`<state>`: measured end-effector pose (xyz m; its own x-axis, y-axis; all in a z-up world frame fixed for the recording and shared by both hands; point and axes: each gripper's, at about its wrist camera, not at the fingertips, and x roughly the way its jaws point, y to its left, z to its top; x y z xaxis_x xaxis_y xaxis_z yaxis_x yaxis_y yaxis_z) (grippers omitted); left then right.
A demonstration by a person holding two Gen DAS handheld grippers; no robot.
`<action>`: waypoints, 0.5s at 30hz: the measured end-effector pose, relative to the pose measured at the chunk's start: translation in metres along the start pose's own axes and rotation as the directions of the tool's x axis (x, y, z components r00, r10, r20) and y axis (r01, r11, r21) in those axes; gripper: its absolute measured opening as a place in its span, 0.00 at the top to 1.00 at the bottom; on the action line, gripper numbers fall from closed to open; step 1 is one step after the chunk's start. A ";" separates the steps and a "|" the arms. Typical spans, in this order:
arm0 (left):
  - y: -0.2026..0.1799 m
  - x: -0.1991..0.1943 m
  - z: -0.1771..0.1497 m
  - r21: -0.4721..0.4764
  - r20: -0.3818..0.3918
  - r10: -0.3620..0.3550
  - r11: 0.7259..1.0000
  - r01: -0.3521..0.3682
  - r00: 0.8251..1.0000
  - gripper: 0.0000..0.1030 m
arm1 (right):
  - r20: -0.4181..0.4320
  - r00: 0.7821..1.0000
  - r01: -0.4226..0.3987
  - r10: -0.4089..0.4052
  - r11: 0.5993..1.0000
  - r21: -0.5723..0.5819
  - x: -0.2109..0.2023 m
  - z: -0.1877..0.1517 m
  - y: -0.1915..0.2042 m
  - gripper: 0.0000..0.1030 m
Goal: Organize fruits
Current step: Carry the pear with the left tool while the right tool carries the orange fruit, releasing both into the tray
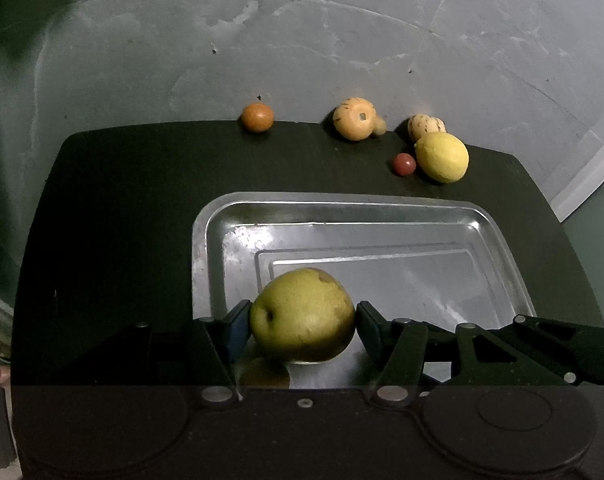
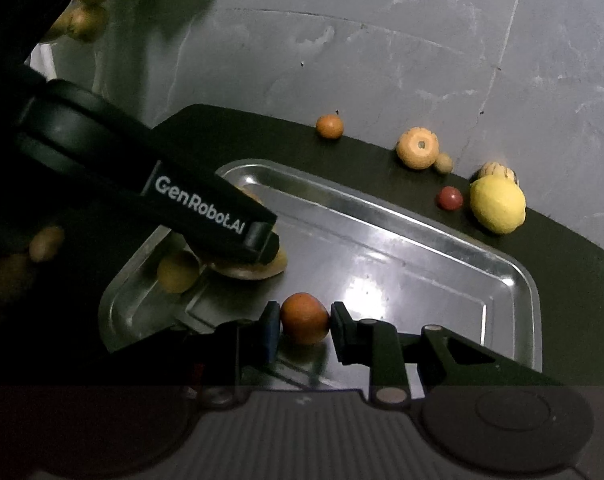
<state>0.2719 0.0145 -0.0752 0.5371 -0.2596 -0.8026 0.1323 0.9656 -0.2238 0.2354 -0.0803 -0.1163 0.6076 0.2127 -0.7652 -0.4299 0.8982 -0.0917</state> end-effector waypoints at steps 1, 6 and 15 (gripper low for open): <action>0.000 0.000 -0.001 0.003 -0.001 -0.001 1.000 0.001 1.000 0.44 | -0.001 1.000 0.001 -0.001 1.000 0.002 0.000 -0.001 0.000 0.71; -0.001 -0.002 -0.003 0.018 -0.003 -0.005 1.000 0.005 1.000 0.44 | -0.007 1.000 0.010 -0.010 1.000 0.020 -0.004 -0.003 0.004 0.71; -0.001 -0.001 -0.003 0.042 -0.014 -0.017 0.999 0.018 1.000 0.44 | -0.022 0.999 0.024 -0.023 0.999 0.047 -0.005 -0.008 0.007 0.70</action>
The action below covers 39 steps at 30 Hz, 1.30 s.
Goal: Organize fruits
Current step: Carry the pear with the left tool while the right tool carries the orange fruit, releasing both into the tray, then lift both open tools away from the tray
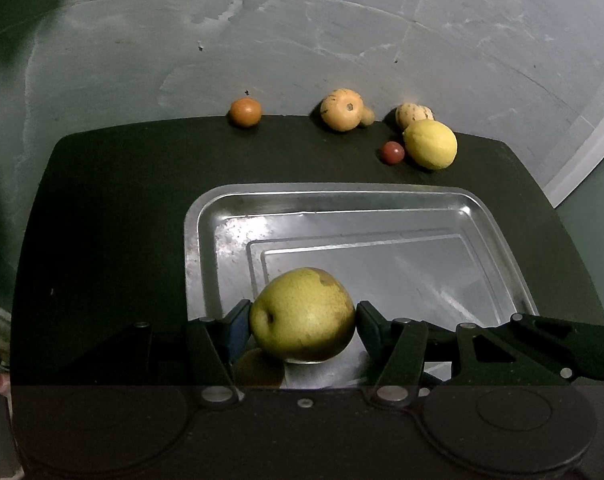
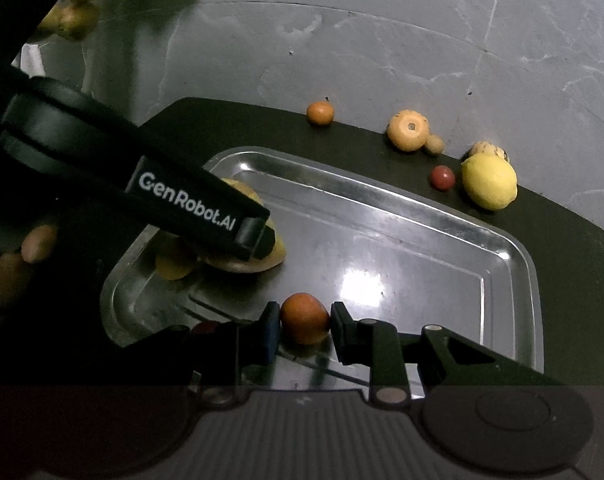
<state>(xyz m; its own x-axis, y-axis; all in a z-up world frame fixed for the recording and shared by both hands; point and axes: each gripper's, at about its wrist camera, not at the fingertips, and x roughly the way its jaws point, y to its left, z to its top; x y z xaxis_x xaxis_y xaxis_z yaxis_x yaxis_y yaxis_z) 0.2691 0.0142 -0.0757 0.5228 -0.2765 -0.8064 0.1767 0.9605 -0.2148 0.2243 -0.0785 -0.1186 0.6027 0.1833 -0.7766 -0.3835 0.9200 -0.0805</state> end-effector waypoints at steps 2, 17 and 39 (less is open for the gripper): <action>0.000 0.000 0.000 0.005 -0.003 -0.004 1.000 0.004 1.000 0.44 | -0.001 1.000 0.004 -0.004 1.000 0.003 0.000 0.000 0.000 0.70; 0.012 -0.017 -0.007 0.007 0.013 -0.034 0.999 0.034 0.999 0.29 | -0.020 0.998 0.054 -0.053 0.997 0.059 -0.009 -0.012 0.006 0.42; 0.083 -0.056 -0.035 -0.146 0.012 0.191 0.971 -0.187 0.982 0.01 | -0.091 0.995 0.063 -0.048 0.984 0.166 -0.041 -0.018 0.007 0.00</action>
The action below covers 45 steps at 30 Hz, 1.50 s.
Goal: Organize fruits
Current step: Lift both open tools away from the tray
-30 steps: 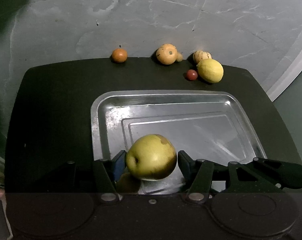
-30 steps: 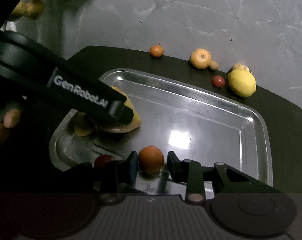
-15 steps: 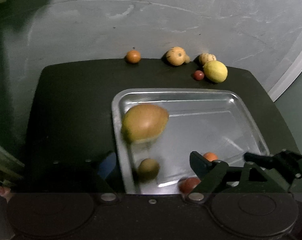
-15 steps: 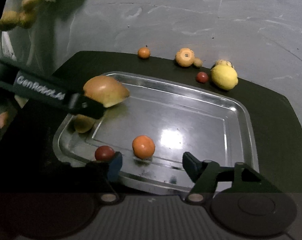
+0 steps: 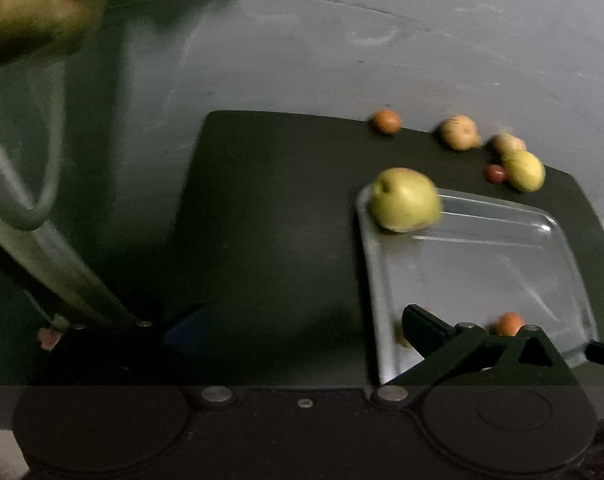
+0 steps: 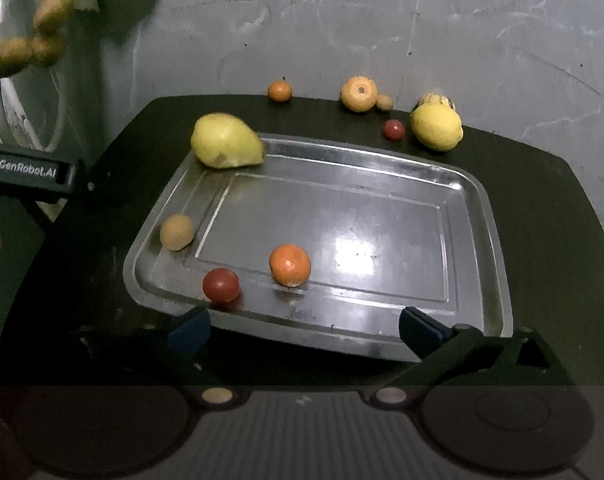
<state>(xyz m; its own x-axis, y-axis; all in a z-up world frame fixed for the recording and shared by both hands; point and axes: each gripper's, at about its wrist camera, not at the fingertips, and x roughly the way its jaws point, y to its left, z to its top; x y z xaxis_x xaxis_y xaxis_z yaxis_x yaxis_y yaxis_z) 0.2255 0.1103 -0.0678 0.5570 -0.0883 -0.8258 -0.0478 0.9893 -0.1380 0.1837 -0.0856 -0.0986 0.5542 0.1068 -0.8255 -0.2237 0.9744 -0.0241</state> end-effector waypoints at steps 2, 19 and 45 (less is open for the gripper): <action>0.003 0.002 0.000 -0.004 -0.001 0.026 1.000 -0.026 1.000 0.01 | -0.011 1.000 0.005 -0.005 1.000 -0.004 0.000 0.000 0.002 0.00; 0.007 0.019 0.013 0.000 -0.017 0.135 0.991 -0.135 0.991 0.01 | -0.054 0.988 0.140 -0.142 0.989 -0.046 0.004 -0.002 0.000 0.00; -0.059 0.036 0.057 -0.033 0.035 0.136 0.990 -0.135 0.990 0.01 | 0.094 0.979 0.188 -0.182 0.980 -0.058 0.019 0.027 -0.051 0.00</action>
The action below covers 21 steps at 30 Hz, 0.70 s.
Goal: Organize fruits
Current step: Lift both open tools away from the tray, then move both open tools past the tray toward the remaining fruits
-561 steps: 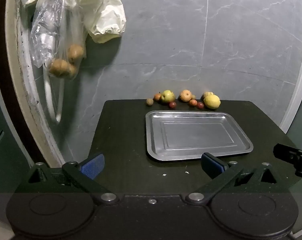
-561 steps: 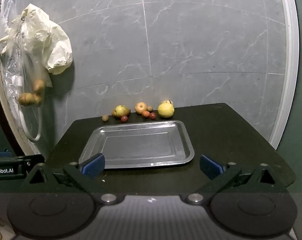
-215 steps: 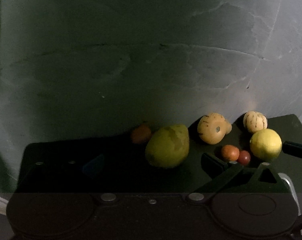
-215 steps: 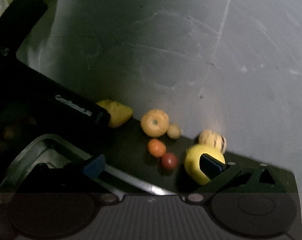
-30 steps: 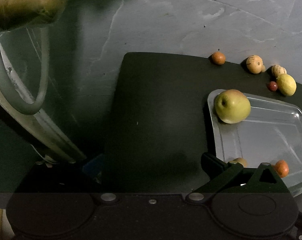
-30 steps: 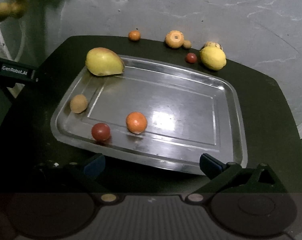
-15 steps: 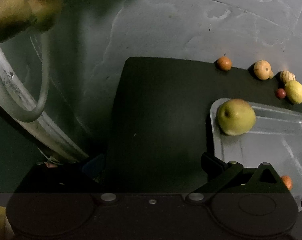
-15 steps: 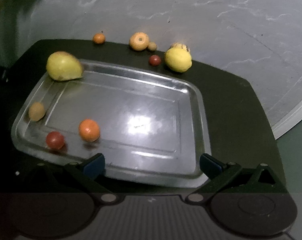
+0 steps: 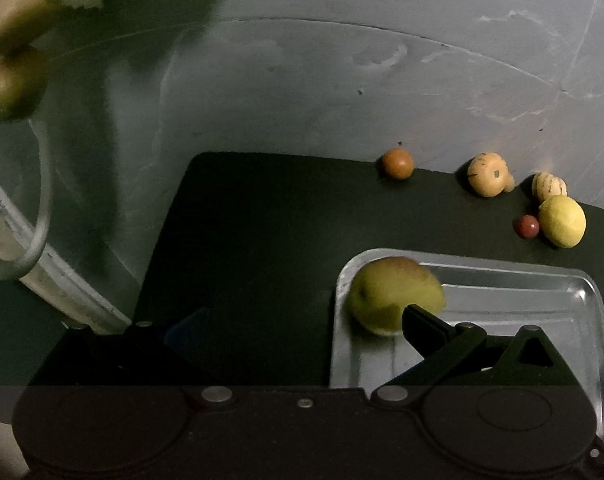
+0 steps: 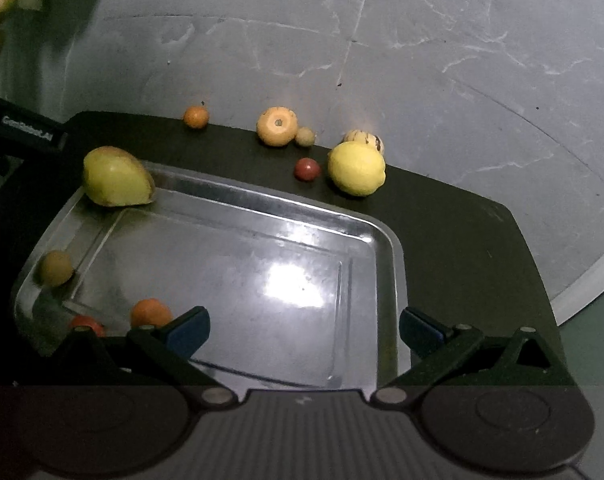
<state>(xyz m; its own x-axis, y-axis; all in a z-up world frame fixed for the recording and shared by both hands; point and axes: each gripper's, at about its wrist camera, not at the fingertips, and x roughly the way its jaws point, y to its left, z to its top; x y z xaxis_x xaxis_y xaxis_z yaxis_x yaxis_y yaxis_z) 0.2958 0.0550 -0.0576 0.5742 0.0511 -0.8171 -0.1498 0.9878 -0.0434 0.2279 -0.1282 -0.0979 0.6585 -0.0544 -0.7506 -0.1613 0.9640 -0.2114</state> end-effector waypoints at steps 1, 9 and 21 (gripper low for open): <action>-0.003 0.001 0.002 0.002 0.002 0.000 1.000 0.000 1.000 0.01 | 0.004 1.000 -0.007 0.007 1.000 0.004 0.002 0.001 -0.003 0.00; -0.024 0.008 0.024 0.014 0.032 0.003 1.000 -0.003 0.999 0.01 | 0.053 0.992 -0.123 0.119 0.989 0.081 0.018 0.014 -0.028 0.00; -0.058 0.035 0.072 0.105 0.078 -0.017 0.994 0.009 0.997 0.01 | 0.125 0.946 -0.320 0.300 0.928 0.192 0.065 0.058 -0.047 0.00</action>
<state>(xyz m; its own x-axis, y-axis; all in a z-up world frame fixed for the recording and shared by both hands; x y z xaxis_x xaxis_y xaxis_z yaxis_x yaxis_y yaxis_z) 0.3819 0.0100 -0.0423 0.6379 0.0455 -0.7688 -0.0591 0.9982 0.0101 0.3210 -0.1619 -0.1001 0.6662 0.2705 -0.6950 -0.2195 0.9617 0.1639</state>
